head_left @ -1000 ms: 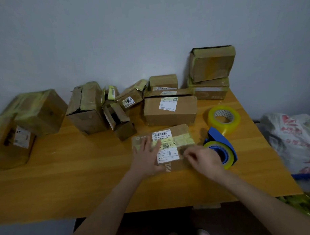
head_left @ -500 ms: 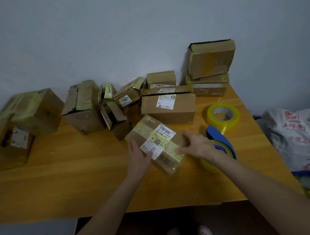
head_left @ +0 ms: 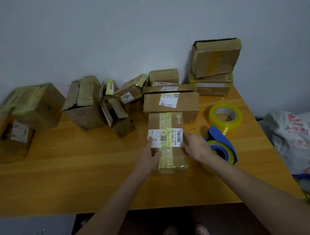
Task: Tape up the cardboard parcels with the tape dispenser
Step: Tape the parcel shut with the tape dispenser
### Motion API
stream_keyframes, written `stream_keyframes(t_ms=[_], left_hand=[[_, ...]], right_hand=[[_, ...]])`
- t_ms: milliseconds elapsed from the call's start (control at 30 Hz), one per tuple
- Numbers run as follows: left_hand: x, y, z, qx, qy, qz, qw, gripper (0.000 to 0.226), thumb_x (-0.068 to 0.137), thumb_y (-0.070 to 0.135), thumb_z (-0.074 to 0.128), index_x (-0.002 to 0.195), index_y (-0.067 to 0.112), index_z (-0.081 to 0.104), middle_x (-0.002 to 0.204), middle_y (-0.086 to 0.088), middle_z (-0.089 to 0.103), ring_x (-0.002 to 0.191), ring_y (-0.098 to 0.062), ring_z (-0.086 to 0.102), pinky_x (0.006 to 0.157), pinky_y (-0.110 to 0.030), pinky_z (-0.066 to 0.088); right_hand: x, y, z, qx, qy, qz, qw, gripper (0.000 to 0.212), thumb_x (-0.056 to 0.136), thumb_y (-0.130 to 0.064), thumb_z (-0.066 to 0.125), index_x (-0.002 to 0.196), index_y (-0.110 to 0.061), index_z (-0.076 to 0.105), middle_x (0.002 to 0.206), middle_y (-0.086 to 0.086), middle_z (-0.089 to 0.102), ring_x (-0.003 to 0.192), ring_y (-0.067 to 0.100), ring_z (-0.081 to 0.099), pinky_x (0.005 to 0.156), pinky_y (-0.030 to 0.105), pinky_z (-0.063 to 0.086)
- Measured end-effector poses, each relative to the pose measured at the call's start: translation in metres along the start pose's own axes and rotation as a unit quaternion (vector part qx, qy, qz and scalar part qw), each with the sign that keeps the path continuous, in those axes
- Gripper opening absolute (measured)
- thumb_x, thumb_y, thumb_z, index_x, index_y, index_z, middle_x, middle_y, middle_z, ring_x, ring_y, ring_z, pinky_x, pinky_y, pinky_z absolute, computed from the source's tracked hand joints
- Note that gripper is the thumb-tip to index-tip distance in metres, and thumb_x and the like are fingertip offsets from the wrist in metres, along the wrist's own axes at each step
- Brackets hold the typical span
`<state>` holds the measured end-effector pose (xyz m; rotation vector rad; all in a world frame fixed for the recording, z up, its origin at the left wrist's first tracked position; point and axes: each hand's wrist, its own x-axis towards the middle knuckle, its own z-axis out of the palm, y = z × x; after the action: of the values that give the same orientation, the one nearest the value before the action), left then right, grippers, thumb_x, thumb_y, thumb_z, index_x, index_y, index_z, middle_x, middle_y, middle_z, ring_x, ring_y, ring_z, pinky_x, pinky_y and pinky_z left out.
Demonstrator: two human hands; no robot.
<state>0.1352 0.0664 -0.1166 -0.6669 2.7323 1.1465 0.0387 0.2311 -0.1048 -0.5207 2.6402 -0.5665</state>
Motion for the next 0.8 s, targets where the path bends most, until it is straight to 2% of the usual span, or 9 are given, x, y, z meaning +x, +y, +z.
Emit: stream_keyframes(t_ms=[100, 167, 200, 267, 367, 467, 567, 667, 800], left_hand=[[-0.005, -0.001, 0.002, 0.103, -0.053, 0.035, 0.993, 0.095, 0.080, 0.065, 0.058, 0.153, 0.030, 0.007, 0.158, 0.003, -0.018, 0.147, -0.024, -0.003, 0.116, -0.050, 0.017], [-0.008, 0.000, 0.003, 0.219, -0.098, 0.084, 0.967, 0.112, 0.066, 0.080, 0.057, 0.151, 0.036, -0.002, 0.154, 0.003, -0.027, 0.144, -0.024, -0.022, 0.114, -0.055, 0.001], [-0.009, 0.000, 0.004, 0.266, -0.111, 0.102, 0.952, 0.116, 0.064, 0.081, 0.057, 0.150, 0.037, -0.007, 0.153, 0.001, -0.029, 0.142, -0.025, -0.026, 0.114, -0.055, 0.001], [-0.012, 0.000, 0.004, 0.320, -0.105, 0.115, 0.935, 0.114, 0.067, 0.076, 0.060, 0.150, 0.038, -0.009, 0.156, -0.004, -0.026, 0.143, -0.028, -0.023, 0.114, -0.053, 0.014], [-0.017, 0.003, 0.009, 0.341, -0.067, 0.106, 0.932, 0.106, 0.074, 0.071, 0.059, 0.151, 0.036, -0.005, 0.159, -0.007, -0.016, 0.146, -0.032, -0.012, 0.109, -0.051, 0.032], [-0.022, 0.012, 0.016, 0.358, -0.052, 0.098, 0.927, 0.101, 0.076, 0.070, 0.055, 0.151, 0.035, -0.004, 0.159, -0.009, -0.012, 0.146, -0.034, -0.007, 0.103, -0.048, 0.041], [-0.023, 0.016, 0.018, 0.361, -0.055, 0.084, 0.927, 0.101, 0.076, 0.070, 0.055, 0.151, 0.036, -0.004, 0.159, -0.008, -0.012, 0.146, -0.033, -0.007, 0.104, -0.048, 0.040], [-0.023, 0.015, 0.016, 0.349, -0.066, 0.074, 0.932, 0.102, 0.076, 0.067, 0.059, 0.151, 0.036, -0.003, 0.160, -0.007, -0.013, 0.146, -0.032, -0.009, 0.106, -0.049, 0.037], [-0.022, 0.011, 0.013, 0.333, -0.087, 0.073, 0.936, 0.111, 0.067, 0.077, 0.057, 0.151, 0.037, -0.005, 0.159, -0.005, -0.014, 0.146, -0.032, -0.010, 0.112, -0.053, 0.024]], right_hand=[[0.000, 0.012, -0.006, -0.005, 0.000, 0.011, 1.000, 0.045, 0.094, -0.039, 0.056, 0.136, -0.024, 0.048, 0.116, 0.005, 0.066, 0.104, 0.024, 0.061, 0.075, 0.035, 0.051], [-0.003, 0.031, -0.019, -0.006, 0.060, 0.044, 0.997, 0.052, 0.090, -0.046, 0.061, 0.136, -0.025, 0.048, 0.120, 0.005, 0.061, 0.108, 0.025, 0.059, 0.078, 0.036, 0.051], [-0.004, 0.045, -0.026, -0.010, 0.089, 0.067, 0.994, 0.056, 0.087, -0.048, 0.064, 0.135, -0.023, 0.048, 0.123, 0.007, 0.058, 0.110, 0.027, 0.057, 0.081, 0.038, 0.052], [-0.010, 0.072, -0.039, -0.041, 0.095, 0.133, 0.986, 0.068, 0.082, -0.051, 0.070, 0.134, -0.018, 0.043, 0.130, 0.011, 0.049, 0.116, 0.032, 0.051, 0.089, 0.043, 0.050], [-0.016, 0.103, -0.045, -0.041, -0.015, 0.226, 0.973, 0.069, 0.081, -0.048, 0.072, 0.130, -0.011, 0.040, 0.126, 0.013, 0.047, 0.114, 0.033, 0.051, 0.083, 0.041, 0.049], [-0.016, 0.116, -0.036, 0.029, -0.079, 0.236, 0.968, 0.031, 0.089, -0.034, 0.068, 0.089, -0.008, 0.052, 0.077, 0.007, 0.054, 0.070, 0.023, 0.056, 0.055, 0.030, 0.041], [-0.013, 0.117, -0.035, 0.055, -0.066, 0.233, 0.969, 0.031, 0.090, -0.028, 0.067, 0.072, -0.009, 0.049, 0.062, 0.007, 0.048, 0.054, 0.020, 0.048, 0.052, 0.031, 0.037], [-0.012, 0.116, -0.038, 0.051, -0.059, 0.228, 0.970, 0.036, 0.087, -0.026, 0.071, 0.067, -0.010, 0.045, 0.062, 0.008, 0.047, 0.055, 0.022, 0.048, 0.053, 0.033, 0.038], [-0.012, 0.118, -0.040, 0.140, -0.034, 0.199, 0.969, 0.038, 0.085, -0.015, 0.071, 0.065, -0.011, 0.039, 0.060, 0.007, 0.039, 0.051, 0.022, 0.040, 0.050, 0.033, 0.032]])
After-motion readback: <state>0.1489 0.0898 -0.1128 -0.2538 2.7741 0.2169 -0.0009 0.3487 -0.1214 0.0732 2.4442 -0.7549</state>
